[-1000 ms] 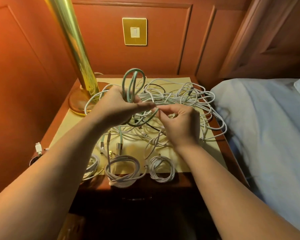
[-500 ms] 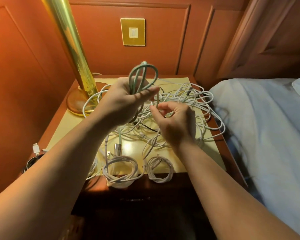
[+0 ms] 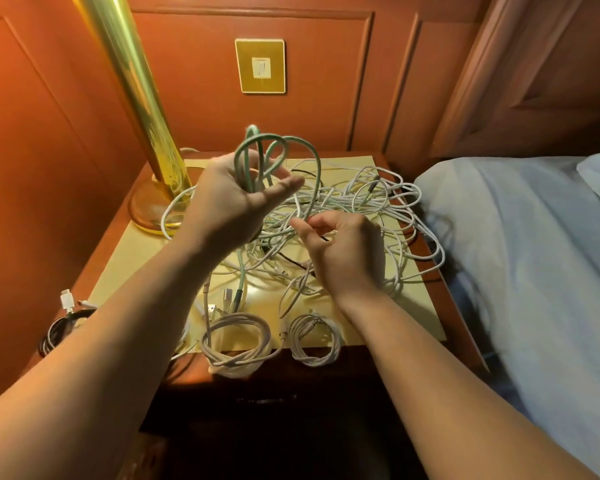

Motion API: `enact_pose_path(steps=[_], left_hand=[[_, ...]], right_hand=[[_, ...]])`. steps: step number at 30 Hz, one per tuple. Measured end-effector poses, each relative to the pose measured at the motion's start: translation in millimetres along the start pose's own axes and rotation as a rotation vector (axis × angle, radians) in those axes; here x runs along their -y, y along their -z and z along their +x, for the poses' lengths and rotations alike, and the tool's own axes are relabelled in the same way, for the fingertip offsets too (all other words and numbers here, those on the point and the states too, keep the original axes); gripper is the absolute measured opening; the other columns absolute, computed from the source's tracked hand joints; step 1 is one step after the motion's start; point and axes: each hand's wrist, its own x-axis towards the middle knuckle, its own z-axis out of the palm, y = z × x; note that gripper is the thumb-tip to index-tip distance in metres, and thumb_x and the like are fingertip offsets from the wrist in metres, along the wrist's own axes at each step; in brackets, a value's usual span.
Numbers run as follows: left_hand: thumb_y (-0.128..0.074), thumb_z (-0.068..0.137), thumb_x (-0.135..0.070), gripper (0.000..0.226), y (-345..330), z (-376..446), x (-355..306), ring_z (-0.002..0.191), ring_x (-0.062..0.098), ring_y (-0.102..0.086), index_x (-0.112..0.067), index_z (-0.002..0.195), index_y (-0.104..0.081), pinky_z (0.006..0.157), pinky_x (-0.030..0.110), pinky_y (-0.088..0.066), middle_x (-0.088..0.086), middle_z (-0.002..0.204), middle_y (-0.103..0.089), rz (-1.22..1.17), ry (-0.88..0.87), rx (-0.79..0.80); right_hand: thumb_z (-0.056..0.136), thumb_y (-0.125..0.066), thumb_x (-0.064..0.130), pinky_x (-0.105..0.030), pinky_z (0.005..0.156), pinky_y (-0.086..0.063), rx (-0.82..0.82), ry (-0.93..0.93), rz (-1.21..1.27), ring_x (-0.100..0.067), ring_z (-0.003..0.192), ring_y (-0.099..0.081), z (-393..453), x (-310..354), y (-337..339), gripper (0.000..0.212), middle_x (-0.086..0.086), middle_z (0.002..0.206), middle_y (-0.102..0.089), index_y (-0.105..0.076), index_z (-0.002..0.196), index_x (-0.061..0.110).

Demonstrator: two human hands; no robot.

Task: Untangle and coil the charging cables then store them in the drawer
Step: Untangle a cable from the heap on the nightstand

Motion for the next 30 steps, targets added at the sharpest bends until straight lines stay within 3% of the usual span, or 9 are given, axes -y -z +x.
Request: enact_pose_path(steps=[2,5,9,13,15,18,22,27,30], left_hand=[[-0.080,0.086,-0.036,0.027,-10,-2,3,0.068,-0.012,-0.066,-0.015,0.102,-0.073,0.056,0.005,-0.046,-0.021,0.071,-0.071,-0.015,0.058,0.029],[-0.081,0.083,-0.039,0.025,-18,-1,8,0.081,-0.005,-0.071,-0.020,0.099,-0.077,0.065,0.009,-0.052,-0.012,0.083,-0.076,-0.067,0.090,0.002],[-0.077,0.089,-0.038,0.020,-21,1,11,0.068,0.000,-0.067,-0.018,0.086,-0.077,0.057,0.015,-0.049,-0.006,0.072,-0.074,-0.034,0.082,0.020],[-0.070,0.096,-0.035,0.026,-16,1,5,0.066,0.007,-0.060,-0.010,0.088,-0.076,0.057,0.021,-0.047,0.008,0.076,-0.071,-0.062,0.040,0.019],[-0.069,0.097,-0.029,0.025,-11,1,-3,0.063,0.001,-0.059,-0.006,0.091,-0.074,0.059,0.020,-0.045,-0.005,0.069,-0.070,-0.198,0.033,-0.018],[-0.065,0.099,-0.024,0.017,-1,2,-16,0.051,-0.002,-0.042,-0.011,0.090,-0.070,0.052,0.015,-0.036,-0.019,0.051,-0.053,-0.322,0.019,-0.051],[-0.063,0.101,-0.032,0.016,17,6,-25,0.051,0.007,-0.029,-0.018,0.095,-0.069,0.049,0.020,-0.032,-0.010,0.057,-0.037,-0.520,0.078,-0.039],[-0.066,0.096,-0.040,0.019,27,12,-15,0.052,0.006,-0.035,-0.024,0.089,-0.072,0.052,0.025,-0.032,-0.010,0.059,-0.039,-0.564,0.185,-0.110],[-0.064,0.097,-0.038,0.016,33,14,-10,0.050,0.007,-0.033,-0.024,0.090,-0.066,0.051,0.026,-0.030,-0.009,0.059,-0.039,-0.524,0.217,-0.071]], right_hand=[[0.092,-0.074,0.051,-0.026,0.066,-0.054,0.001,-0.009,0.025,-0.010,0.074,-0.070,-1,0,-1,0.027,0.010,0.087,-0.078,-0.082,0.094,0.025],[0.093,-0.074,0.047,-0.027,0.061,-0.052,-0.021,0.080,-0.002,-0.014,0.072,-0.070,-3,-1,-5,0.025,0.007,0.090,-0.078,-0.082,0.098,0.023],[0.097,-0.070,0.050,-0.028,0.059,-0.051,-0.023,0.179,-0.013,-0.013,0.071,-0.068,-5,-2,-5,0.031,0.007,0.089,-0.077,-0.081,0.096,0.021],[0.093,-0.072,0.049,-0.025,0.065,-0.049,-0.008,0.073,-0.010,-0.009,0.075,-0.066,-3,1,-4,0.023,0.013,0.083,-0.074,-0.079,0.091,0.026],[0.091,-0.075,0.043,-0.025,0.064,-0.049,-0.017,0.098,-0.029,-0.008,0.072,-0.066,-4,2,-5,0.018,0.014,0.079,-0.073,-0.078,0.086,0.026],[0.089,-0.076,0.042,-0.023,0.061,-0.048,0.004,0.063,-0.015,-0.005,0.070,-0.066,-6,4,-6,0.016,0.015,0.075,-0.072,-0.078,0.083,0.027],[0.089,-0.073,0.047,-0.023,0.062,-0.047,0.144,-0.046,-0.098,-0.006,0.076,-0.066,-7,2,-3,0.019,0.017,0.077,-0.071,-0.078,0.090,0.029],[0.091,-0.075,0.048,-0.027,0.065,-0.056,0.106,-0.029,-0.102,-0.009,0.077,-0.071,-7,1,-3,0.022,0.013,0.083,-0.077,-0.080,0.096,0.028],[0.092,-0.075,0.045,-0.034,0.069,-0.061,0.066,-0.068,0.098,-0.007,0.078,-0.072,-2,-3,-2,0.021,0.012,0.083,-0.077,-0.080,0.097,0.024]])
